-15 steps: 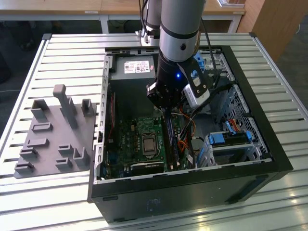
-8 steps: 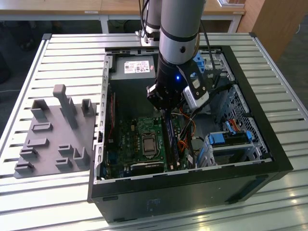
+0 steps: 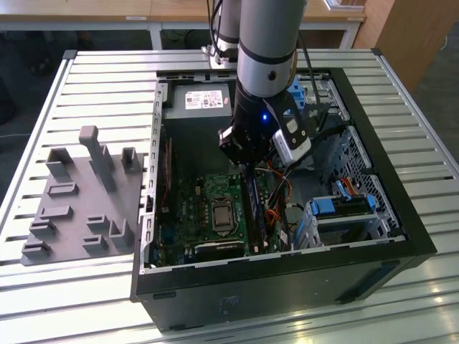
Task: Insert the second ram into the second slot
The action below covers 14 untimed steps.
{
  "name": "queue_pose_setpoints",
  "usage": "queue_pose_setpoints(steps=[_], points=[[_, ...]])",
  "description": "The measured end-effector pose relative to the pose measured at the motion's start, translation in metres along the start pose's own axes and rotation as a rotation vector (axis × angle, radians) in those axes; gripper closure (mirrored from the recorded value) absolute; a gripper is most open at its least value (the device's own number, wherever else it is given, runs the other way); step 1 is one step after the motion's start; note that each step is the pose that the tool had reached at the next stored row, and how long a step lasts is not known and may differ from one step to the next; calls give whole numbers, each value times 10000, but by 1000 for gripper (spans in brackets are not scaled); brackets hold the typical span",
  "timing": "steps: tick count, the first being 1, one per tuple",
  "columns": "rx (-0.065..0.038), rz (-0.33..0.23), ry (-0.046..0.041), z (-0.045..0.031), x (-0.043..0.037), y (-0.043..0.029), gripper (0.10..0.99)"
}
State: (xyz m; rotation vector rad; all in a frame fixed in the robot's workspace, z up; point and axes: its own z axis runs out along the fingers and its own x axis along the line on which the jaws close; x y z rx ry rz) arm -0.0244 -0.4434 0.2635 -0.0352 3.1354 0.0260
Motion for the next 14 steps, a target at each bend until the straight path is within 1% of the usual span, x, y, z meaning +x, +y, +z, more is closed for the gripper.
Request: queue_pose_setpoints(steps=[9,14], points=[[4,0,8,28,0,-1,949],[6,8,7,59,0,-2,949]])
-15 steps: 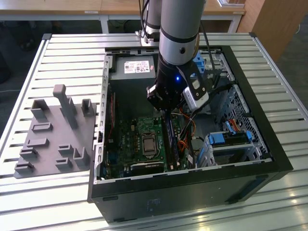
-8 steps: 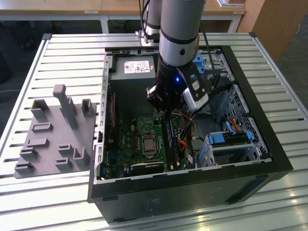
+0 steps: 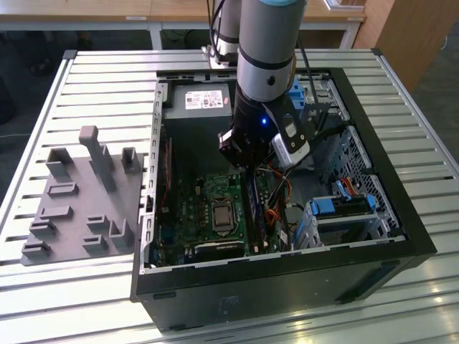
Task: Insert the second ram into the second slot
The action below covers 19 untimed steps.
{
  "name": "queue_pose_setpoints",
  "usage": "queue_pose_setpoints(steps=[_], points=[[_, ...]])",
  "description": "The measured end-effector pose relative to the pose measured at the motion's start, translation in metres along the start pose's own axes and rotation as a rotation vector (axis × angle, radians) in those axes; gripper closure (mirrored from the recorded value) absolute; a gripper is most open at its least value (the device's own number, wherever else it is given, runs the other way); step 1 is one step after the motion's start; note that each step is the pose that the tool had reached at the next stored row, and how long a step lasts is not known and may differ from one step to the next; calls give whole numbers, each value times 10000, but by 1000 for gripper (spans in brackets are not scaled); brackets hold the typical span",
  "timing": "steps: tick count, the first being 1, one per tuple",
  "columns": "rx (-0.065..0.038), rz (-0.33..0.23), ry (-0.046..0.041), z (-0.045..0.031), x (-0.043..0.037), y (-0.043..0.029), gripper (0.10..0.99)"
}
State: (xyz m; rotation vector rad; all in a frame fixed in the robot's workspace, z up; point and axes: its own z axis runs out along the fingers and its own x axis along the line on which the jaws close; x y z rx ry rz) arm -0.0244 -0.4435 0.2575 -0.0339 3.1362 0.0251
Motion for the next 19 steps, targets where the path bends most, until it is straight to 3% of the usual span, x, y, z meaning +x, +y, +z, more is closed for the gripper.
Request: queue_pose_setpoints(steps=[9,15,19], points=[[46,71,0,54,1,-7,949],[47,179,1,78,2,-75,949],[47,182,1,103,-2,-81,949]])
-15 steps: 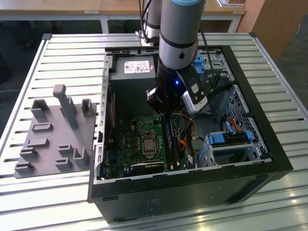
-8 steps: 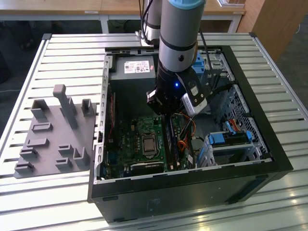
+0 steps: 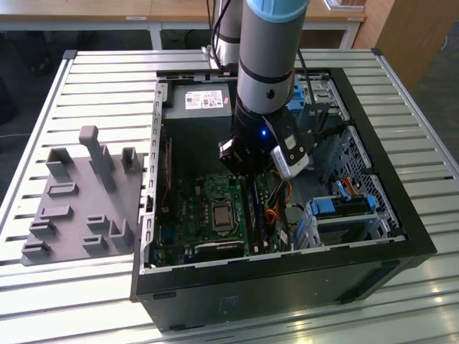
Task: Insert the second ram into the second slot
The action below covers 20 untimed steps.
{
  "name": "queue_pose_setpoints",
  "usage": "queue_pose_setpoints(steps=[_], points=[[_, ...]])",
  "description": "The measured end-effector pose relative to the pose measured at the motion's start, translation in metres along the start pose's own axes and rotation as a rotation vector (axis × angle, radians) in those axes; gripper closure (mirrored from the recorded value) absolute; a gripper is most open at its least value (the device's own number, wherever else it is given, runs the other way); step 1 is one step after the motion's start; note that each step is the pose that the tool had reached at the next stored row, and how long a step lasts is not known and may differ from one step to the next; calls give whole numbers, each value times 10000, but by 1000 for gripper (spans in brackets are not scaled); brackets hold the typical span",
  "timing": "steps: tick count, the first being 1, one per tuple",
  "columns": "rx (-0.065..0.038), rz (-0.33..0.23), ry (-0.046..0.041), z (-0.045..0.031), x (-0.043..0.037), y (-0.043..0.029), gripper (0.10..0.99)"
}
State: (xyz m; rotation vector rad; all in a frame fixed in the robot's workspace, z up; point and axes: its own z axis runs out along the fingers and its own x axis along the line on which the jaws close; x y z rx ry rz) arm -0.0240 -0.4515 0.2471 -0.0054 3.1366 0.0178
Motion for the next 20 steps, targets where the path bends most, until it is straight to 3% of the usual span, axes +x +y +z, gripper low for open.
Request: queue_pose_setpoints(steps=[20], points=[[3,83,2,122,-59,-29,949]])
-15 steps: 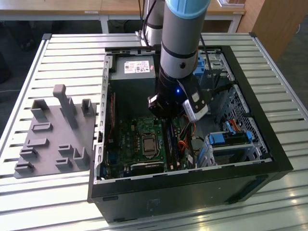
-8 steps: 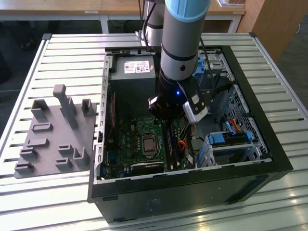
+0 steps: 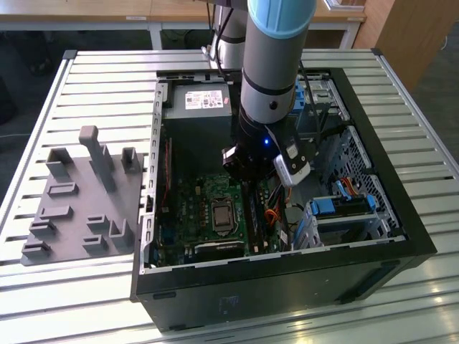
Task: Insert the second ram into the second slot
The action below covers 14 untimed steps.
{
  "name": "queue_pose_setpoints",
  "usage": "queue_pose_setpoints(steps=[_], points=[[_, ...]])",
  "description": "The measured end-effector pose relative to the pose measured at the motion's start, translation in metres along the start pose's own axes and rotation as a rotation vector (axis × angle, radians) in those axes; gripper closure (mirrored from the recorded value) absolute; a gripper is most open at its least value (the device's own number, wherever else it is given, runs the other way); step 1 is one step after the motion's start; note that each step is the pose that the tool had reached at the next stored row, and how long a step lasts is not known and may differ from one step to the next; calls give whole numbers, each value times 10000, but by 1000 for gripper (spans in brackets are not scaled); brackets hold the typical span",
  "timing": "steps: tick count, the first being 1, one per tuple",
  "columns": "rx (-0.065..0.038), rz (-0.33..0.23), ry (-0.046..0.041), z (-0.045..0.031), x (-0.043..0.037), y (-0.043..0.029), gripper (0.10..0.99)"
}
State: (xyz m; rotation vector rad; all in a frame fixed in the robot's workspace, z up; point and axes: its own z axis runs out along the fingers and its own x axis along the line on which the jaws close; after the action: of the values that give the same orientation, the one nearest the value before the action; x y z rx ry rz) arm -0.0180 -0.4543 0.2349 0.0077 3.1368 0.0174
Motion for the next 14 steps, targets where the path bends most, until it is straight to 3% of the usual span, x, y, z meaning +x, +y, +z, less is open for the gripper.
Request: queue_pose_setpoints(steps=[14], points=[[0,32,33,98,-2,-42,949]])
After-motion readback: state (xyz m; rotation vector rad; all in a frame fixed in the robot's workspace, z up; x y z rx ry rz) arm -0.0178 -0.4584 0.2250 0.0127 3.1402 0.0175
